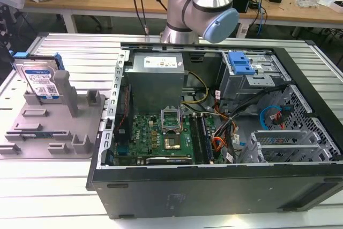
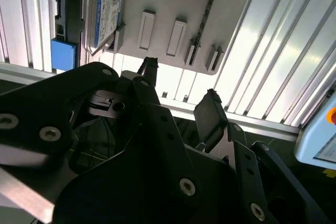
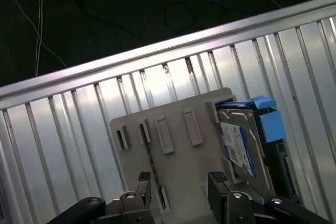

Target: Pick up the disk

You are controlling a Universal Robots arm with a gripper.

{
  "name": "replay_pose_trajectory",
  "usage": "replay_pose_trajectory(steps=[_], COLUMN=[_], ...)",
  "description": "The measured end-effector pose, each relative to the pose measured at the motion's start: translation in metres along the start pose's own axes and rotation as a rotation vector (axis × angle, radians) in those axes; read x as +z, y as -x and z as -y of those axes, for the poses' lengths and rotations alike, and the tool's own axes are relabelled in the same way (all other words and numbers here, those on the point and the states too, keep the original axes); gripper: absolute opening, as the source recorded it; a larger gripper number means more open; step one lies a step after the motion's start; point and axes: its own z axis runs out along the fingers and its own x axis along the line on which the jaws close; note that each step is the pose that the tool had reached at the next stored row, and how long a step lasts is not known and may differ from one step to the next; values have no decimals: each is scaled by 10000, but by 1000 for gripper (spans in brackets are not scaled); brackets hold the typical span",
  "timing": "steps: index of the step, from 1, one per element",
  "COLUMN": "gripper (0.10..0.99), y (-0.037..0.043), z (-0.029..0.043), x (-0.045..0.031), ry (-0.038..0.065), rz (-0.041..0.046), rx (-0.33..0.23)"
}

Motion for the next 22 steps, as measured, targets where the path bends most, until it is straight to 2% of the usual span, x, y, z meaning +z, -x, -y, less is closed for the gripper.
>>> replay_pose_trajectory(steps=[5, 7, 8, 15, 17, 22], gripper=[557, 557, 557, 557, 557, 557], y=[72, 129, 178, 552, 692, 912], z=[-20, -36, -50, -153, -192, -269], x=[2, 5, 6, 10, 12, 16], ry=[1, 0, -2, -8, -11, -18], rz=[-24, -45, -59, -97, -107, -147], rx=[-561, -1039, -1210, -1316, -1342, -1401])
